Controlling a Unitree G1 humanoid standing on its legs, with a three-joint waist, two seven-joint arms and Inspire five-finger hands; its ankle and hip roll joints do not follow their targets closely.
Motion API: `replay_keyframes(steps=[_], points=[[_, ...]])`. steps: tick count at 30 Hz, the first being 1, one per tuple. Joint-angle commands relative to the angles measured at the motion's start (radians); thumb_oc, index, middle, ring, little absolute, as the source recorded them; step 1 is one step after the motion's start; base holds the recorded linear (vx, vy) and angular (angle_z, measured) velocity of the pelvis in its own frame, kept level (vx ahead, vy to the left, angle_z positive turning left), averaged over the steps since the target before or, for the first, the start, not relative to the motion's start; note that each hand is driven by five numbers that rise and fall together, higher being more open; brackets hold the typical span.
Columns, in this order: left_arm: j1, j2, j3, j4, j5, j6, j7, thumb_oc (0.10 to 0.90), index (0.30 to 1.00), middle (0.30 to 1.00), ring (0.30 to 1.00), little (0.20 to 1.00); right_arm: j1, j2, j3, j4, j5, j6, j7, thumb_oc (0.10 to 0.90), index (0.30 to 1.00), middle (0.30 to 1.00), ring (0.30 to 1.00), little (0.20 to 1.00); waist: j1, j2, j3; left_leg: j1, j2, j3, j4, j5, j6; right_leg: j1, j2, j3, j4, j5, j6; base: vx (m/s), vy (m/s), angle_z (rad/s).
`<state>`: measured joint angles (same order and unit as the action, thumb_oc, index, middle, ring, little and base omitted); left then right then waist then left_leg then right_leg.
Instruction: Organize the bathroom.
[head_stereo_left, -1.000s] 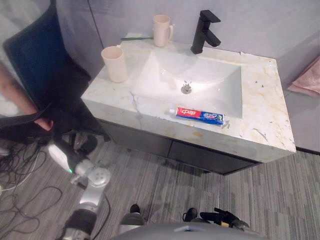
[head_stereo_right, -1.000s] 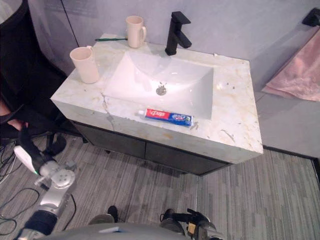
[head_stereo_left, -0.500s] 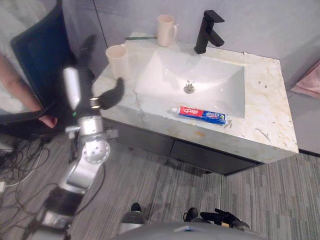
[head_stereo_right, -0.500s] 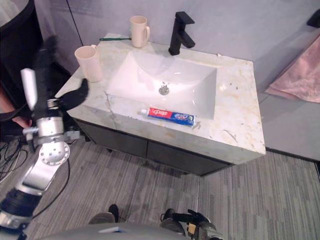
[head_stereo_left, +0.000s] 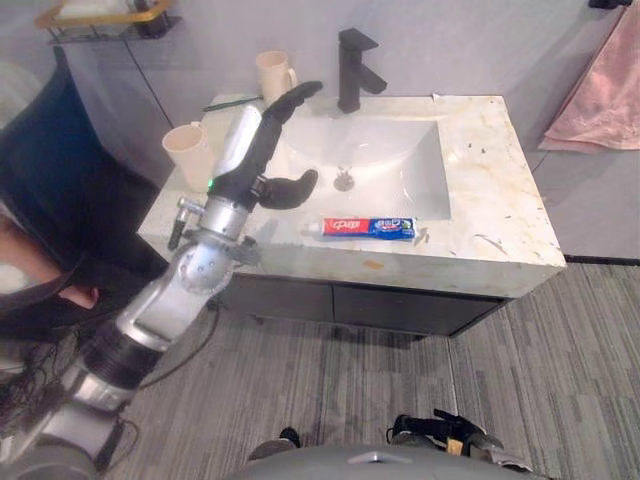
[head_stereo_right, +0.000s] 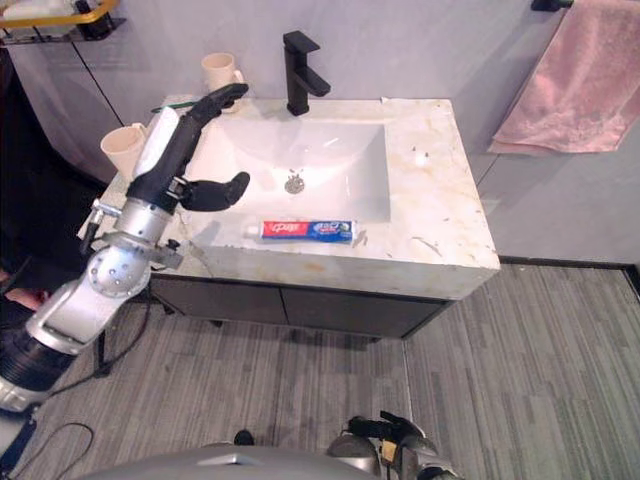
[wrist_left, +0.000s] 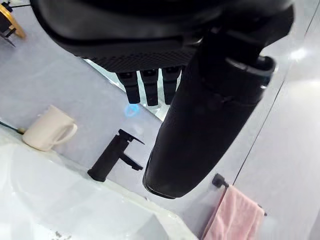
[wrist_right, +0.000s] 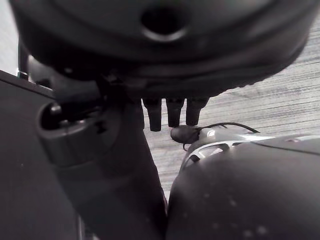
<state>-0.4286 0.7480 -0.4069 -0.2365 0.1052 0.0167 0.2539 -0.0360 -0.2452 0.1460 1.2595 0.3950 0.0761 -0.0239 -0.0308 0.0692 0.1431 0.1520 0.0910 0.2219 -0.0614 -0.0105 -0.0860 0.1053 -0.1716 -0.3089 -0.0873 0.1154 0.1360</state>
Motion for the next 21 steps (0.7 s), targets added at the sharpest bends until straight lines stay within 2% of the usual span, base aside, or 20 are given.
replay_keyframes(steps=[1,4,5,8,17,21], points=[[-0.199,0.059,-0.016,0.018,-0.046,0.031,-0.082,0.800,0.900,0.900,0.900,0.900,-0.009,-0.045,-0.004,0.085,-0.064,0.021,0.003,0.800,0.900,0.900,0.900,0.900,-0.011,0.008,-0.022,-0.033,-0.104,-0.069,0.062,-0.085,0.023,0.015,0.106,0.027,0.003,-0.148,0.022,0.02,0.027,-0.05],[-0.214,0.071,-0.028,0.031,-0.052,0.036,-0.099,0.800,0.900,0.900,0.900,0.900,-0.011,-0.047,-0.007,0.086,-0.068,0.023,0.002,0.800,0.900,0.900,0.900,0.900,-0.012,0.009,-0.022,-0.035,-0.104,-0.067,0.065,-0.085,0.022,0.014,0.105,0.027,0.002,-0.148,0.022,0.01,0.011,-0.06],[-0.242,0.106,-0.051,0.046,-0.077,0.048,-0.143,0.800,0.900,0.900,0.900,0.900,-0.013,-0.056,-0.004,0.088,-0.073,0.030,0.000,0.800,0.900,0.900,0.900,0.900,-0.015,0.015,-0.022,-0.041,-0.105,-0.060,0.076,-0.086,0.019,0.014,0.102,0.025,0.002,-0.148,0.023,0.00,0.019,-0.04],[-0.288,0.124,-0.084,0.069,-0.121,0.056,-0.192,0.800,0.900,0.900,0.900,0.900,-0.018,-0.064,-0.005,0.095,-0.079,0.029,0.003,0.800,0.900,0.900,0.900,0.900,-0.018,0.018,-0.020,-0.048,-0.105,-0.058,0.088,-0.086,0.017,0.014,0.100,0.023,0.002,-0.147,0.021,0.00,0.004,-0.07],[-0.328,0.134,-0.092,0.080,-0.079,0.011,-0.170,0.800,0.900,0.900,0.900,0.900,-0.044,-0.074,0.017,0.091,-0.089,0.045,0.005,0.800,0.900,0.900,0.900,0.900,-0.011,0.012,-0.020,-0.061,-0.105,-0.061,0.111,-0.089,0.011,0.018,0.100,0.020,0.004,-0.153,0.012,0.00,-0.001,-0.01],[-0.335,0.137,-0.085,0.062,-0.108,0.027,-0.216,0.800,0.900,0.900,0.900,0.900,-0.048,-0.079,0.015,0.092,-0.092,0.043,0.010,0.800,0.900,0.900,0.900,0.900,-0.005,0.007,-0.017,-0.077,-0.104,-0.066,0.138,-0.090,0.007,0.022,0.098,0.015,0.007,-0.155,0.008,0.00,0.000,0.00]])
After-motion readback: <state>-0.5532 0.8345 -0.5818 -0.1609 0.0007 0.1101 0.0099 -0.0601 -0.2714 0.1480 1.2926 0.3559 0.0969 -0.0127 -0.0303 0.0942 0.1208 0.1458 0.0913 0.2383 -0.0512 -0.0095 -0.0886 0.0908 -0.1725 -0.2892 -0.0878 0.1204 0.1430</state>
